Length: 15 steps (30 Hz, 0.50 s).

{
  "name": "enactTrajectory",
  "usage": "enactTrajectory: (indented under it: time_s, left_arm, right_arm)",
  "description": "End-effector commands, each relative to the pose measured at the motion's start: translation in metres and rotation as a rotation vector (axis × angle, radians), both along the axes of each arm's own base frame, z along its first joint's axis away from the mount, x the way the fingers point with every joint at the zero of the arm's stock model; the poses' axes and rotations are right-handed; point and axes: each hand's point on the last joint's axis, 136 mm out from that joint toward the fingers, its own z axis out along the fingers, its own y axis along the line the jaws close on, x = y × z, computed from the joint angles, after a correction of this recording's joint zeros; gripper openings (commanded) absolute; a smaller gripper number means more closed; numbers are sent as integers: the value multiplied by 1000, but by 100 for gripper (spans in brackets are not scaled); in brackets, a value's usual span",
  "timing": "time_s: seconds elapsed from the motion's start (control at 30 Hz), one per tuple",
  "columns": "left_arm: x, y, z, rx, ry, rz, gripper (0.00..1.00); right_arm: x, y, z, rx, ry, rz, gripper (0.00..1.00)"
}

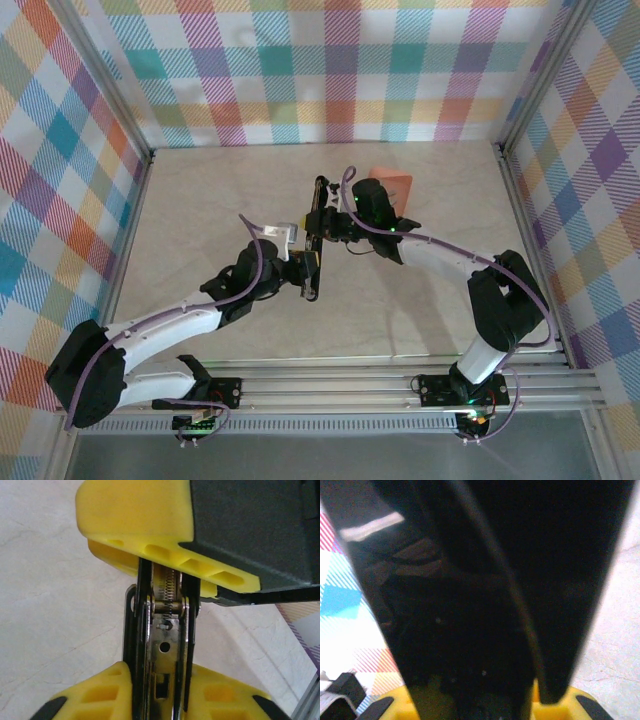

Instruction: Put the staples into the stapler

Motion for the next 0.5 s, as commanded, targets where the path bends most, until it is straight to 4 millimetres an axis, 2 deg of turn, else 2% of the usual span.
enactTrajectory:
  time_s: [0.0,0.03,0.1,0.13,0.2,0.33,0.47]
  left_arm:
    - [4,-4,21,-19,-23,-11,13]
    - [5,-2,20,-7,-13,-4,9]
    - [6,2,19,22,5,20,0]
    - [7,4,18,32,17,31,0]
    - [8,9,16,60,39,56,0]
    - [10,19,10,87,85,121,0]
    - [14,25,-11,143,167,181,0]
  right_arm:
    - [-12,4,31,64,-82,58,19]
    - [-12,3,30,58,-84,53,24]
    - [-8,-2,22,22,-74,19,44]
    - [-7,-5,18,0,-65,4,54]
    - [-4,-13,11,-46,-61,-38,67]
    - [-3,-30,2,-120,-58,-106,80]
    - [-7,-55,-14,-245,-26,-183,81]
